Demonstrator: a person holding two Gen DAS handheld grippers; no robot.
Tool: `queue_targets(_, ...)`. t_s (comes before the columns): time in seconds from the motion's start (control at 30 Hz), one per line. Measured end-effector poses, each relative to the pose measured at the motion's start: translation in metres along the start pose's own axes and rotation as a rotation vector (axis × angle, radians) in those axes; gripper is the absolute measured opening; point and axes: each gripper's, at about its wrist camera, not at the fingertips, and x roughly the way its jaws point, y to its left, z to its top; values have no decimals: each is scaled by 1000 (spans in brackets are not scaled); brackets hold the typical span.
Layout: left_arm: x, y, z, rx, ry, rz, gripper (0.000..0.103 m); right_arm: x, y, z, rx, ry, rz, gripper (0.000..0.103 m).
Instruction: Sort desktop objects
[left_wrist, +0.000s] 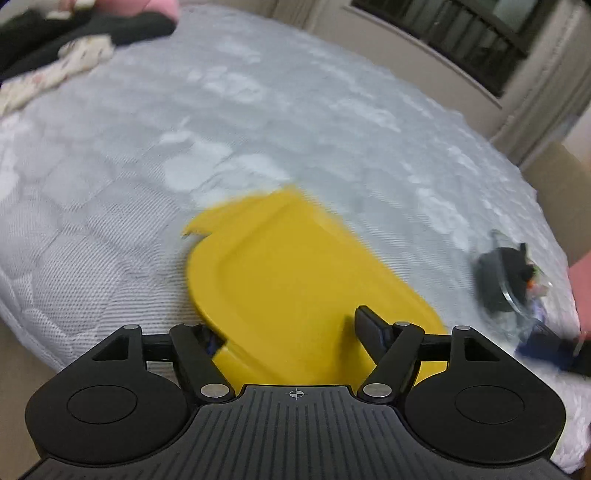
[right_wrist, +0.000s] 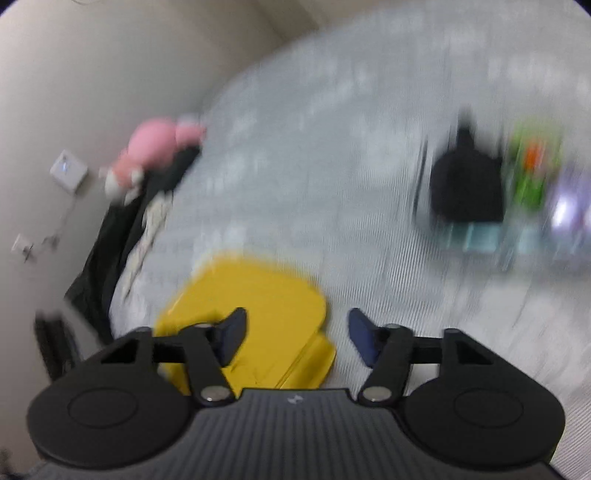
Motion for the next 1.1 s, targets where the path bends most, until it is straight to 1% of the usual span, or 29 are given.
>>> queue_targets(0.07,4,11,0,-42,23,-22,82,17,-20,-13,124,87,79,54)
queue_targets(0.13,4,15,-1,-48,23,-22,85,33,-33,-26,214,157,146,54)
queue_targets(0.17,2,13,-3,-40,16,-19,86,39,-34,-31,232,170,149,54)
queue_targets(0.23,0,7,-7,-24,1,-16,90,48,-33,-39,239,176,126,54)
queue_targets(0.3,2,2,-7,-15,-12,-5,90,55,-25,-46,211,166,112,54)
queue_targets(0.33,2,1,-6,-11,-18,0,90,56,-20,-47,192,161,106,57)
queue_targets(0.37,1,0,-6,-10,-25,4,90,57,-15,-48,171,158,102,65)
queue_targets(0.43,1,-1,-4,-13,-35,10,90,58,-7,-51,144,139,93,67)
queue_targets(0.47,1,-1,-3,-18,-39,10,90,58,-5,-52,140,125,86,64)
queue_targets(0.5,0,-1,-2,-21,-42,10,91,55,-6,-51,141,100,85,59)
queue_targets(0.53,-1,-1,-2,-24,-45,9,91,51,-10,-49,144,67,86,51)
queue_targets(0.6,0,0,-1,-37,-28,-23,91,43,-17,-45,152,4,91,46)
queue_targets(0.63,1,0,-1,-42,-14,-38,92,38,-21,-41,161,-21,90,38)
queue_targets(0.7,4,-3,-3,-39,8,-57,92,30,-29,-35,163,-54,90,36)
queue_targets(0.77,6,-6,-4,-30,13,-58,92,23,-35,-31,165,-67,88,34)
queue_targets(0.8,7,-8,-5,-26,12,-55,92,21,-37,-31,167,-69,85,34)
queue_targets(0.83,7,-9,-6,-21,10,-52,92,20,-38,-31,166,-63,80,37)
queue_targets(0.93,7,-11,-6,-23,6,-54,92,24,-41,-38,171,-9,76,52)
queue_targets(1.0,7,-11,-6,-26,8,-60,92,32,-41,-46,179,16,93,52)
queue_targets(1.1,10,-9,-6,-47,25,-79,93,44,-29,-49,142,-23,89,52)
